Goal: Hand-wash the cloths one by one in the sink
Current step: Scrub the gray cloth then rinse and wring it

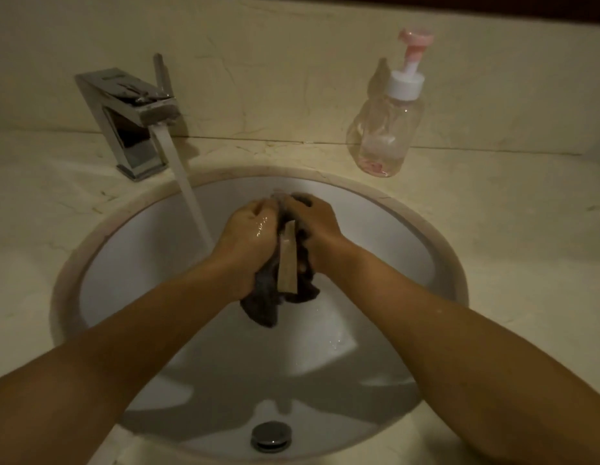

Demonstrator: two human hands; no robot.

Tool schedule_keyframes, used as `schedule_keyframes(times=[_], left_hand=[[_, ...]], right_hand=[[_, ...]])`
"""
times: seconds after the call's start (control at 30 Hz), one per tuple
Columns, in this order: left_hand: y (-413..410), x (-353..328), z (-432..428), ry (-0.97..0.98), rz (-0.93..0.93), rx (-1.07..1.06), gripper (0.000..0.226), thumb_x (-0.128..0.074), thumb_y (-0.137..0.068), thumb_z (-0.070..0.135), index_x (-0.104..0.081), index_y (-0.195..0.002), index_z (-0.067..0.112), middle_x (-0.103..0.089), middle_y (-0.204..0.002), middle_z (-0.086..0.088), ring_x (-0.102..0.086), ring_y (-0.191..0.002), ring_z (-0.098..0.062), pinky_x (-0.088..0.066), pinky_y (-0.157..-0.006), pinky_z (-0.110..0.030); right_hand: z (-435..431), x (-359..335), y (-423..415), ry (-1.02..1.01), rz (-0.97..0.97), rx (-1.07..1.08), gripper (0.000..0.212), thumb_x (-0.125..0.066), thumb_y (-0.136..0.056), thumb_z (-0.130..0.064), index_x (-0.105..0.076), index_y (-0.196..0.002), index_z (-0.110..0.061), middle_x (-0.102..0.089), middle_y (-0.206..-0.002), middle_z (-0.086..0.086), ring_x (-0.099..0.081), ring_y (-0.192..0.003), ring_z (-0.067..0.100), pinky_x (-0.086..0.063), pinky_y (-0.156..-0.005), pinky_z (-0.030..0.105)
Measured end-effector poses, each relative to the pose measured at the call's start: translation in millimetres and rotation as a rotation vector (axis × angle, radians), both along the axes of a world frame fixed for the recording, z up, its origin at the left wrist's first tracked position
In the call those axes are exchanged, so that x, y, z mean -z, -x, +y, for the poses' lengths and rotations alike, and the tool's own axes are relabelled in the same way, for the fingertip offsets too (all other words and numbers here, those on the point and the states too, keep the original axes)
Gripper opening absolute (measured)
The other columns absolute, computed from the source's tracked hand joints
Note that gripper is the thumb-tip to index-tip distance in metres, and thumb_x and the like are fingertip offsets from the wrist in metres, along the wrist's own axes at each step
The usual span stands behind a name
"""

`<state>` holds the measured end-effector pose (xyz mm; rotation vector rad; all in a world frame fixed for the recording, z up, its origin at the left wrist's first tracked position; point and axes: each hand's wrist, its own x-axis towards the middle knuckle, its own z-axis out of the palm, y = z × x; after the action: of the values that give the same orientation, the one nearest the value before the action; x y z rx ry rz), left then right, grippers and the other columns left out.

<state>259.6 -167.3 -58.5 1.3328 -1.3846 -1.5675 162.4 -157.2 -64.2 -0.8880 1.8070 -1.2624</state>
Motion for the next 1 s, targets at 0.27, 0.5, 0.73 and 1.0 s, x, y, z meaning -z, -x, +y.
schedule_keyframes(times=[0.27,0.5,0.73,1.0], left_hand=[[-23.0,0.1,-64.6,0.044,-0.083,-0.173,0.027,-0.056,-0.098,0.019,-0.067,-0.074,0.022,-0.064,-0.076,0.001,-0.068,-0.082,-0.021,-0.054,-0.082,-0.03],[-5.0,3.5,-31.2,0.032,-0.431,0.387,0.036,-0.048,-0.104,0.035,-0.069,-0.113,0.007,-0.07,-0.117,-0.016,-0.066,-0.099,-0.028,-0.053,-0.087,-0.036],[-25.4,26.1,-49.4,0.634,-1.224,0.478,0.054,-0.06,-0.094,0.05,-0.05,-0.131,0.013,-0.05,-0.131,-0.014,-0.053,-0.116,-0.034,-0.048,-0.092,-0.041],[-29.6,46.9,-53.0,0.471,-1.243,0.928,0.081,-0.08,-0.076,0.051,-0.043,-0.144,0.026,-0.045,-0.144,-0.001,-0.046,-0.132,-0.026,-0.045,-0.103,-0.037]], right_hand=[[11.4,-8.4,-41.0,-0.042,-0.059,-0.204,0.037,-0.05,-0.103,-0.052,-0.062,-0.108,-0.018,-0.07,-0.101,0.009,-0.07,-0.093,0.026,-0.06,-0.088,0.042],[0.2,4.0,39.4,-0.465,0.639,-0.404,0.053,-0.049,-0.103,-0.051,-0.06,-0.131,-0.007,-0.063,-0.122,0.013,-0.057,-0.098,0.028,-0.043,-0.083,0.033],[2.1,-1.0,31.5,-0.417,1.007,-0.672,0.038,-0.061,-0.098,-0.045,-0.061,-0.122,-0.016,-0.061,-0.119,0.008,-0.06,-0.111,0.03,-0.046,-0.088,0.038],[-0.2,45.3,20.9,-0.638,1.266,-0.798,0.083,-0.063,-0.091,-0.052,-0.021,-0.161,-0.036,-0.021,-0.162,0.005,-0.02,-0.15,0.033,-0.023,-0.112,0.07]])
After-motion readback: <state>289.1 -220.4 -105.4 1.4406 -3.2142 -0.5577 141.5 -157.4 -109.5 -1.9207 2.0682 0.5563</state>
